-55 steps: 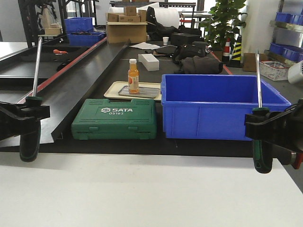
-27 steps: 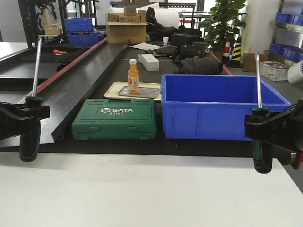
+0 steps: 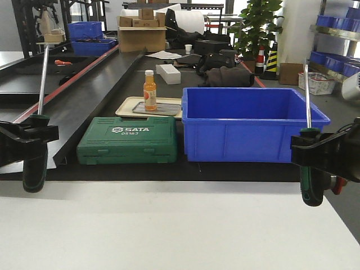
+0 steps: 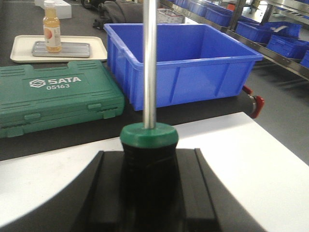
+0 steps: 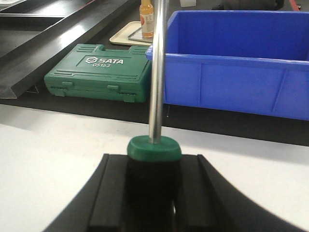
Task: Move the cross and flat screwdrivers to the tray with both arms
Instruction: 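Drive the base away from the table, holding both screwdrivers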
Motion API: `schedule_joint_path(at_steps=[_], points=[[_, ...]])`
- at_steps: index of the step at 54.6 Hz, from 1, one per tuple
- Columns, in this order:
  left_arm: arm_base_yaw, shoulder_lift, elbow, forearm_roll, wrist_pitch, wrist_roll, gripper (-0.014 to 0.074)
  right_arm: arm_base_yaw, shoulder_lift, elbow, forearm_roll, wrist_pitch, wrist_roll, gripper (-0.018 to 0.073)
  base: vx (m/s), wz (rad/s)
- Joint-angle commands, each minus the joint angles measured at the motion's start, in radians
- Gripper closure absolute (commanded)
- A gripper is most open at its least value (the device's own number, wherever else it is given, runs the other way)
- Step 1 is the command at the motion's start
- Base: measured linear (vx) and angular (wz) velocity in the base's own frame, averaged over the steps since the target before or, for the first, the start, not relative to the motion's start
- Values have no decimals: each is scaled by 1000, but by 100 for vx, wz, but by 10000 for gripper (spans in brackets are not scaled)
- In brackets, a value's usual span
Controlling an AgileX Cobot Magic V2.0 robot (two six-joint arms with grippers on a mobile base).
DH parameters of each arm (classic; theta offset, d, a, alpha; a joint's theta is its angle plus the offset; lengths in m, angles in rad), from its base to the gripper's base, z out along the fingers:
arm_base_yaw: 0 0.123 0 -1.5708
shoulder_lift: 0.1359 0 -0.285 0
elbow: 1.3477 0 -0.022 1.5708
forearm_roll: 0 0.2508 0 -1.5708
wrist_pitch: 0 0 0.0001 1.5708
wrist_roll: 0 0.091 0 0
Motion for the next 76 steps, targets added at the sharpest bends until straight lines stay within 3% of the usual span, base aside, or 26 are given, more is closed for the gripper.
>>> schedule_joint_path(at_steps=[1,46,76], points=[[-7,-25,-40,-44,-39,1,596,-5,-25,-36,2,-88,-5,567,-9,-13],[-7,-25,-40,-44,-40,1,596,-5,-25,-36,2,-87,-5,567,-20,-18],[-7,-27,-40,-44,-40,1,596,-5,-22,-36,2,-85,-5,567,-18,-53]])
